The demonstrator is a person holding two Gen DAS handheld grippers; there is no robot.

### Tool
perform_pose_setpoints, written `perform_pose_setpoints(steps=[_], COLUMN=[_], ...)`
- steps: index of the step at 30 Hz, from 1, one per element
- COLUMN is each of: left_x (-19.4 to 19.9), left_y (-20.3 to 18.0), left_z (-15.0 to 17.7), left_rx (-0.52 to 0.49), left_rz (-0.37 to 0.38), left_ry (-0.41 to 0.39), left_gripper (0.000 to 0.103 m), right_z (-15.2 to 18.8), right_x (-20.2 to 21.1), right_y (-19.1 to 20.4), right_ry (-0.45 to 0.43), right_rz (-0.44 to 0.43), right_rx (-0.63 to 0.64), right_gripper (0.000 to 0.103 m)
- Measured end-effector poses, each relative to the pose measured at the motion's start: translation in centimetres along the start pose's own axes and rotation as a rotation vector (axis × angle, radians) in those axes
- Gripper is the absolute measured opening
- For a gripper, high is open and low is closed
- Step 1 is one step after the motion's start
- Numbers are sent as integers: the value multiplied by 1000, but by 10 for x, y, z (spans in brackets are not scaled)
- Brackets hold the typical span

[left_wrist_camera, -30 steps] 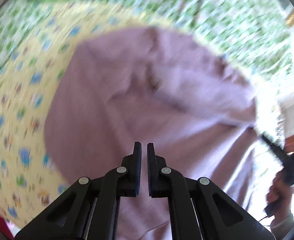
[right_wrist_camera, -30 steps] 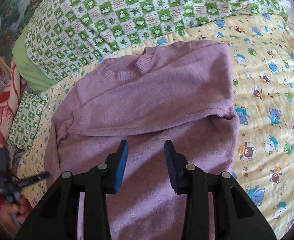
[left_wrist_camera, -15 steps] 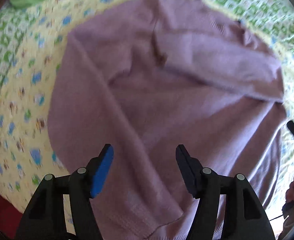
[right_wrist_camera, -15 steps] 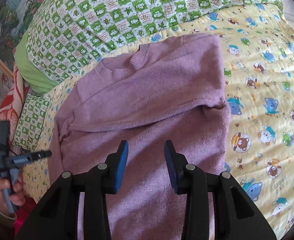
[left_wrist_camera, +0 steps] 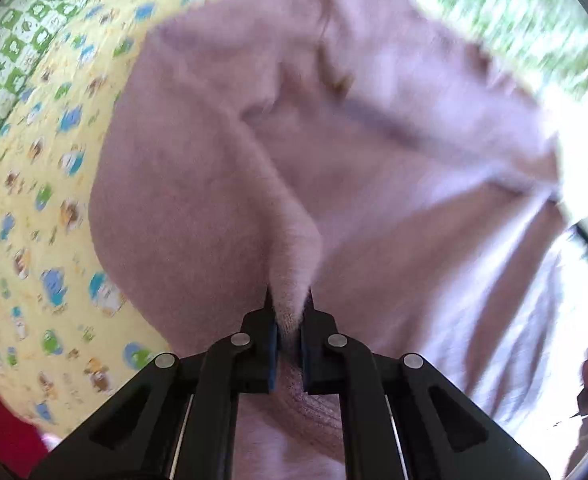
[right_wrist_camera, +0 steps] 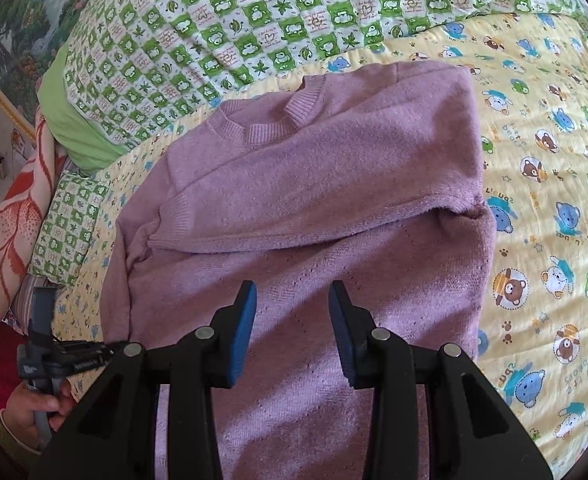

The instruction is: Fold small clothes

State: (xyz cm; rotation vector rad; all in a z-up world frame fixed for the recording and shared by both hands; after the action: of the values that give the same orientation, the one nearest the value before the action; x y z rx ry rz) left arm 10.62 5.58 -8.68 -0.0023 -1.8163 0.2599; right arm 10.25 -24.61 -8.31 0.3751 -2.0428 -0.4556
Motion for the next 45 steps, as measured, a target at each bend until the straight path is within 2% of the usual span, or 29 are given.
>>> perform_pose_setpoints(steps=[2, 5, 9, 11, 13, 15, 17, 18, 20, 21, 22, 24, 27, 28, 30, 31, 33, 35, 36, 37, 39, 41, 45], left_x=[25, 60, 60, 37, 12, -26, -49, -57, -60, -55, -50, -36, -18, -16, -18, -24, -36, -46, -51, -56, -60, -62, -68], left_y=[-20, -71, -151, -186, -211, -232, -238, -237, -228, -222, -214, -188, -138, -111, -73, -52, -22, -2, 6, 11, 15, 14, 5], left_z=[-24, -67, -126, -147, -158, -161, -154, -148, -133, -125, -118, -105, -92, -87, -83, -80, -76, -75, -74, -76, -80, -89, -109], left_rx=[-11, -70, -159, -177, -205, -238, -253, -256, -252, -253, -254, -246, -202, -169, -142, -126, -97, -80, -73, -68, -63, -71, -99], left_rz=[76, 190, 273, 327, 343, 320, 298, 285, 302, 308, 296, 251, 201, 161, 87, 33, -26, -67, -86, -100, -125, -162, -246], left_ry=[-65, -164, -247, -243, -232, -175, -135, -115, -97, -102, -111, -159, -194, -201, -205, -189, -153, -142, -136, -133, -147, -177, -232], left_gripper=[6, 6, 6, 6, 7, 9, 13, 18, 22, 33, 52, 66, 70, 74, 77, 77, 77, 77, 77, 77, 77, 77, 77], right_z=[0, -1, -2, -3, -4, -5, -6, -6, -8, -9, -10, -11, -13, -13, -16, -17, -20, -21, -21, -22, -28, -44, -99], right_x=[0, 1, 1, 1, 1, 2, 2, 2, 2, 2, 1, -2, -10, -13, -23, -29, -42, -58, -67, -74, -79, -69, 0], right_y=[-2, -3, -5, -9, -15, -21, -26, -28, -32, -33, -34, -35, -28, -24, -15, -10, -6, -5, -3, 0, 7, 17, 31], right_ry=[-3, -7, -10, -12, -12, -14, -13, -12, -11, -10, -9, -4, 7, 12, 25, 32, 44, 68, 88, 103, 106, 79, -98], right_rz=[-5, -10, -19, -17, -9, -1, 8, 11, 17, 17, 15, 12, -6, -9, -19, -22, -8, 8, -24, -55, -71, -90, -221], right_rx=[-6, -10, -24, -38, -49, -61, -72, -76, -79, -80, -82, -87, -83, -75, -58, -47, -31, -39, -60, -74, -45, -14, -7], right_gripper=[39, 39, 39, 39, 39, 39, 39, 39, 39, 39, 39, 39, 39, 39, 40, 43, 62, 62, 62, 60, 14, 7, 3])
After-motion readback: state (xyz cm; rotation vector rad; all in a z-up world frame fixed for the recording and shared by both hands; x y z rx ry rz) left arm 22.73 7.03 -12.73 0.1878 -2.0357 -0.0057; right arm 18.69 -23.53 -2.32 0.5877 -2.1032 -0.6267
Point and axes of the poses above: each gripper's, at about its wrist camera, not at the fingertips, and x roughly against the way its jaws point, y to its left, z to its underside, the point moved 6 cm from there along -x, roughly the way its jaws point, and after that the axes turned 1 degree about z, right-handed, at the moved point
